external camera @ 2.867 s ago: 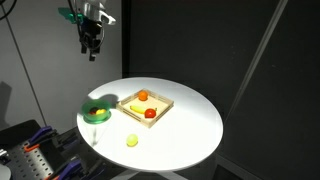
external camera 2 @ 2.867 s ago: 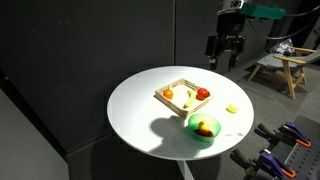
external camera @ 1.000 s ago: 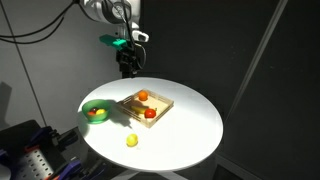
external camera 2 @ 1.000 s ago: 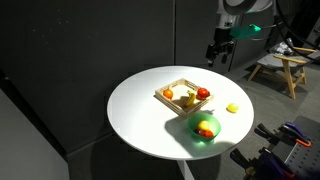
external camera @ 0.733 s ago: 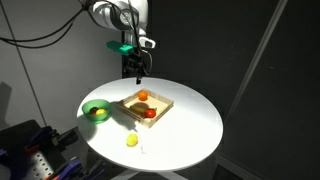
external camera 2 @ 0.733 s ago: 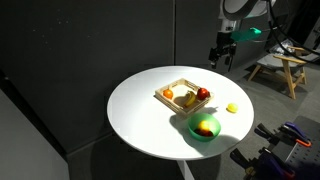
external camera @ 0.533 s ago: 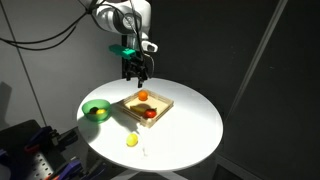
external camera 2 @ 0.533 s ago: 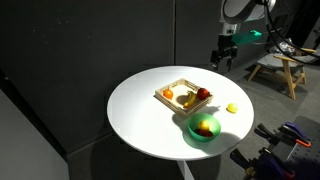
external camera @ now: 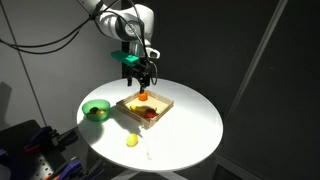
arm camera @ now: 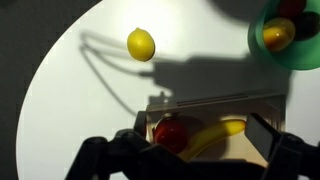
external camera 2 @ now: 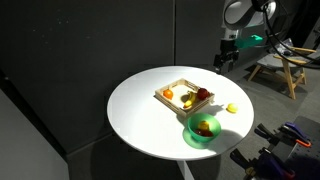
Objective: Put the lemon plush toy in the green bowl
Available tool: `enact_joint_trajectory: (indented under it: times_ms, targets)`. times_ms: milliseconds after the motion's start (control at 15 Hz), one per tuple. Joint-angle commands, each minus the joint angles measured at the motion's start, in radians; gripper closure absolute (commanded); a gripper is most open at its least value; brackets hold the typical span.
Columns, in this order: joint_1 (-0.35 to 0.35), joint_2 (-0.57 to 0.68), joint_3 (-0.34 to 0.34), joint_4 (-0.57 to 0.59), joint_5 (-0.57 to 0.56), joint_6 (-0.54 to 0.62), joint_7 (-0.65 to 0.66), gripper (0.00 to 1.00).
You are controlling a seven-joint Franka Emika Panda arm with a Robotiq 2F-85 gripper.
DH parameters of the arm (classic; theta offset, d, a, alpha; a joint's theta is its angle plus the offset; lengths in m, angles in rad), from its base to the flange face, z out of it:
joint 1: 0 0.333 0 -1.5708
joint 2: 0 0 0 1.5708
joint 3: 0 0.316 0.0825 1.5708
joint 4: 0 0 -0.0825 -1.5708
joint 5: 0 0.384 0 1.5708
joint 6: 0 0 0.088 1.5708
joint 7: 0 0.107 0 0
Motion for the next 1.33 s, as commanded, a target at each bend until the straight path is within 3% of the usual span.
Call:
enact_joint_trajectory:
  times_ms: [0,1267]
  targets:
    - [-0.018,-0.034,-0.013,-0.038,-0.011,0.017,-0.021,0.00]
    - [-0.022,-0.036,-0.022,-0.052,-0.001,-0.002,-0.010,0.00]
